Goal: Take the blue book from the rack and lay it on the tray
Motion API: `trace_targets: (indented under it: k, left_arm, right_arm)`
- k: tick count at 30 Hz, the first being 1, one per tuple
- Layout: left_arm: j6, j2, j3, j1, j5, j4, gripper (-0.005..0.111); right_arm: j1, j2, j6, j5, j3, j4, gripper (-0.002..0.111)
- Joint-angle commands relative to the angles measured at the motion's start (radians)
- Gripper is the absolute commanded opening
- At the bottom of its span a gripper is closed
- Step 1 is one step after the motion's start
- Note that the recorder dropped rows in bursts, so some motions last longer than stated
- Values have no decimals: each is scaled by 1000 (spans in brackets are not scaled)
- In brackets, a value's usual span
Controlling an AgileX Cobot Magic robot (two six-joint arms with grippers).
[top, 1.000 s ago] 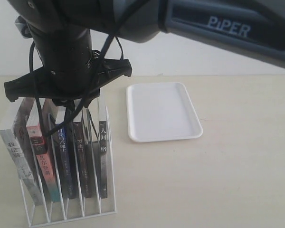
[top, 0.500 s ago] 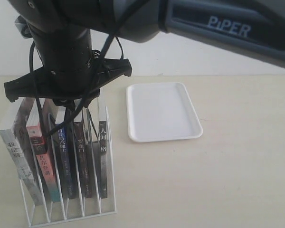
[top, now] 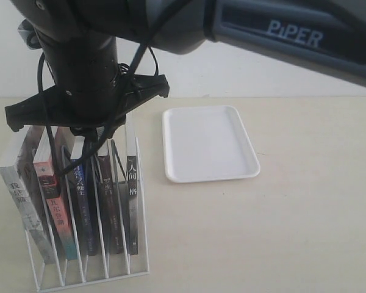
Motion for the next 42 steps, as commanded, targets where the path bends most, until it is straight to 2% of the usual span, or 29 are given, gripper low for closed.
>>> trace_targets:
  k: [1, 24, 42]
  left_arm:
    - [5, -2, 3, 3, -1, 0, 5]
    - [5, -2, 3, 3, -1, 0, 5]
    - [5, -2, 3, 3, -1, 0, 5]
  right_arm:
    - [-1, -24, -13, 2, -2, -2, 0]
    - [-1, -163, -16, 2, -2, 15, 0]
    - [-1, -157, -17, 2, 1, 31, 0]
